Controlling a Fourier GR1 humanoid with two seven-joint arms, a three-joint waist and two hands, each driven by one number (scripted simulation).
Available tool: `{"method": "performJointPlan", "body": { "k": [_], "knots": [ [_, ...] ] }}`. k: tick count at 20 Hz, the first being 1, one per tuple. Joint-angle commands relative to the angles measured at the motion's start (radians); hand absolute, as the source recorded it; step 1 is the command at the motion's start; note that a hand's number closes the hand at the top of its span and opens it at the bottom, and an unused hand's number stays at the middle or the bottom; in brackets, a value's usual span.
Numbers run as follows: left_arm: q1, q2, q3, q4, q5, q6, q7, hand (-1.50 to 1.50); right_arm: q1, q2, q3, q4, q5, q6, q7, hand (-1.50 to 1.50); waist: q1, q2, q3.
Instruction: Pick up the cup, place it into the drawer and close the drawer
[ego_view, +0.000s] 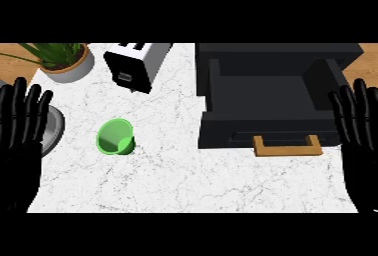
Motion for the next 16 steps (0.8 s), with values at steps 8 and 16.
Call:
{"method": "performJointPlan", "body": {
  "k": [8,16],
  "knots": [
    [-0.062,0.037,0.058,0.211,0.380,-0.218,0.062,-1.50,-0.032,-0.057,0.029,0.031,-0.045,0.082,0.120,-1.50,0.023,0.012,0.030],
    [-0.143,0.090,0.138,0.435,0.396,-0.283,0.016,-1.50,-0.176,-0.063,-0.038,0.181,-0.049,0.094,0.111,-1.50,0.024,0.007,0.032]
  ]
}}
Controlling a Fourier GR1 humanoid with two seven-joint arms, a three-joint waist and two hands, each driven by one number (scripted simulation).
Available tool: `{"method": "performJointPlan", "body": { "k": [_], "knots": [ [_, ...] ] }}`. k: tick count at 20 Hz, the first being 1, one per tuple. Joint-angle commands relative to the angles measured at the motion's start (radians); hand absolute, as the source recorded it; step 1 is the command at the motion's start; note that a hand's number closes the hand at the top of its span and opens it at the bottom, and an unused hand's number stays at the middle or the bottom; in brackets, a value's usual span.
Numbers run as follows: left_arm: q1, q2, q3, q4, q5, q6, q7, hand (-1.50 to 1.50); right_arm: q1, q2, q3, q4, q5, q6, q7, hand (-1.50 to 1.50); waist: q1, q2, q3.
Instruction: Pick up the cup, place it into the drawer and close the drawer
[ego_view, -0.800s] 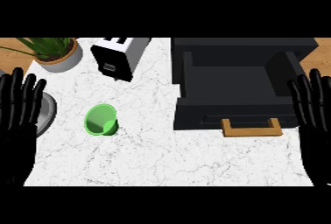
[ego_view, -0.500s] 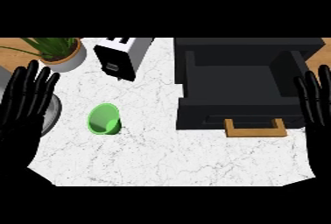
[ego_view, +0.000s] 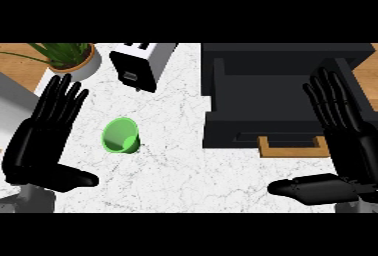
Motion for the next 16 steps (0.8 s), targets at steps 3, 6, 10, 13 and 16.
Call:
{"method": "performJointPlan", "body": {
  "k": [3,6,10,13,16],
  "knots": [
    [-0.040,0.049,0.065,0.195,-0.012,-0.055,-0.057,-1.50,-0.024,-0.001,-0.017,0.052,-0.004,0.030,-0.023,-1.50,0.000,-0.001,0.001],
    [-0.068,0.011,0.035,0.309,-0.081,-0.030,-0.124,-1.50,-0.106,0.002,-0.034,0.078,-0.004,0.009,0.012,-1.50,0.000,-0.001,0.001],
    [-0.101,0.054,0.077,0.507,-0.108,-0.095,-0.245,-1.50,-0.016,0.010,-0.017,0.058,0.021,0.037,-0.073,-1.50,-0.005,-0.001,0.001],
    [-0.136,0.043,0.064,0.629,-0.176,-0.072,-0.323,-1.50,-0.057,-0.031,-0.080,0.051,-0.036,0.063,-0.020,-1.50,-0.006,-0.001,0.001],
    [-0.160,0.030,0.063,0.767,-0.247,-0.028,-0.435,-1.50,-0.110,-0.028,-0.074,0.092,-0.027,0.058,-0.009,-1.50,-0.007,0.000,0.000]
  ]
}}
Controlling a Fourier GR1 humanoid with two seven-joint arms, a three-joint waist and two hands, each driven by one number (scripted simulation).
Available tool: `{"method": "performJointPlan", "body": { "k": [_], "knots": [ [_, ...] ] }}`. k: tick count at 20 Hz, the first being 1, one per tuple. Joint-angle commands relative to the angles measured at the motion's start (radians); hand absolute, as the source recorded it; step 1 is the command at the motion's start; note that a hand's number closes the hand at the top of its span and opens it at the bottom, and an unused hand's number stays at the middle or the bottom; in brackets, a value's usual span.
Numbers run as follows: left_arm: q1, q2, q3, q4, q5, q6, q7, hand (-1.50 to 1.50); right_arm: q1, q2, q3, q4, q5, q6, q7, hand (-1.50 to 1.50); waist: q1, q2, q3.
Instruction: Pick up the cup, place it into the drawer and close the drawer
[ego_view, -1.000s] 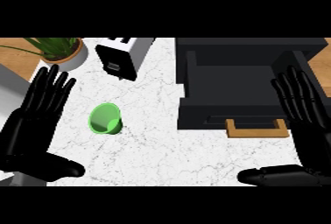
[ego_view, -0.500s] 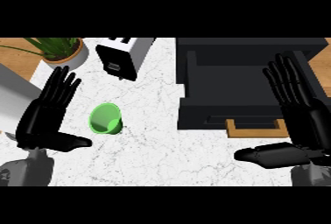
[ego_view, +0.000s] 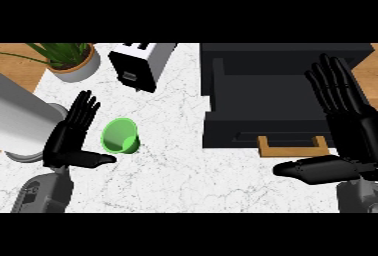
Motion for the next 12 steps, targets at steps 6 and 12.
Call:
{"method": "performJointPlan", "body": {
  "k": [6,12],
  "knots": [
    [-0.108,0.029,0.025,0.400,-0.083,-0.032,-0.225,-1.50,-0.078,0.015,-0.008,0.033,0.017,-0.021,0.023,-1.50,-0.001,0.001,0.000],
    [-0.195,0.045,0.043,0.653,-0.155,0.026,-0.398,-1.50,-0.131,-0.031,-0.063,0.023,-0.037,-0.006,0.103,-1.50,-0.005,0.001,-0.001]
  ]
}}
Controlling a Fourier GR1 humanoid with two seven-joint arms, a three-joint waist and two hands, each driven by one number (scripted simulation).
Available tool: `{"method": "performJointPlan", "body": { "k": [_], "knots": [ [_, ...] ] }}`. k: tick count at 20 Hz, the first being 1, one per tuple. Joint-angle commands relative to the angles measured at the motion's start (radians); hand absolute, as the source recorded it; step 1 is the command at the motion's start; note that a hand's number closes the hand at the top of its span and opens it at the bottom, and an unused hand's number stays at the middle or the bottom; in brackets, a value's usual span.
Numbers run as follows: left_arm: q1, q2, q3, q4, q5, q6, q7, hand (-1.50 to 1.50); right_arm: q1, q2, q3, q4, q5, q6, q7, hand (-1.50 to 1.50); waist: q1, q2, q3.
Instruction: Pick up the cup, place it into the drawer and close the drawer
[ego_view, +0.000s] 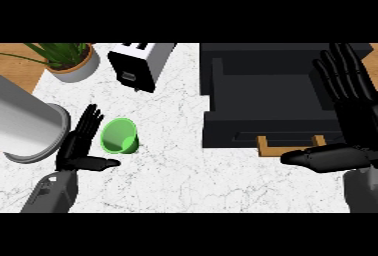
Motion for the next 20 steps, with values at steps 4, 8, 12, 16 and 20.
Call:
{"method": "performJointPlan", "body": {
  "k": [4,8,12,16,20],
  "knots": [
    [-0.096,0.001,0.022,0.327,-0.064,0.024,-0.259,-1.50,0.026,0.031,0.036,-0.070,0.020,-0.017,0.016,-1.50,-0.009,0.002,-0.001],
    [-0.138,0.030,0.036,0.432,-0.073,-0.004,-0.321,-1.50,-0.024,-0.044,-0.052,0.013,-0.047,0.047,0.013,-1.50,-0.010,0.004,-0.001],
    [-0.146,0.011,0.043,0.461,-0.081,0.026,-0.398,-1.50,-0.005,-0.002,0.002,-0.021,0.012,0.002,0.017,-1.50,-0.018,0.006,-0.003],
    [-0.163,0.028,0.038,0.484,-0.096,0.015,-0.406,-1.50,-0.075,-0.038,-0.031,0.027,-0.031,0.032,0.039,-1.50,-0.017,0.009,-0.003],
    [-0.168,0.019,0.039,0.497,-0.100,0.011,-0.420,-1.50,0.011,0.014,0.020,-0.051,0.007,0.003,0.029,-1.50,-0.025,0.009,-0.003]
  ]
}}
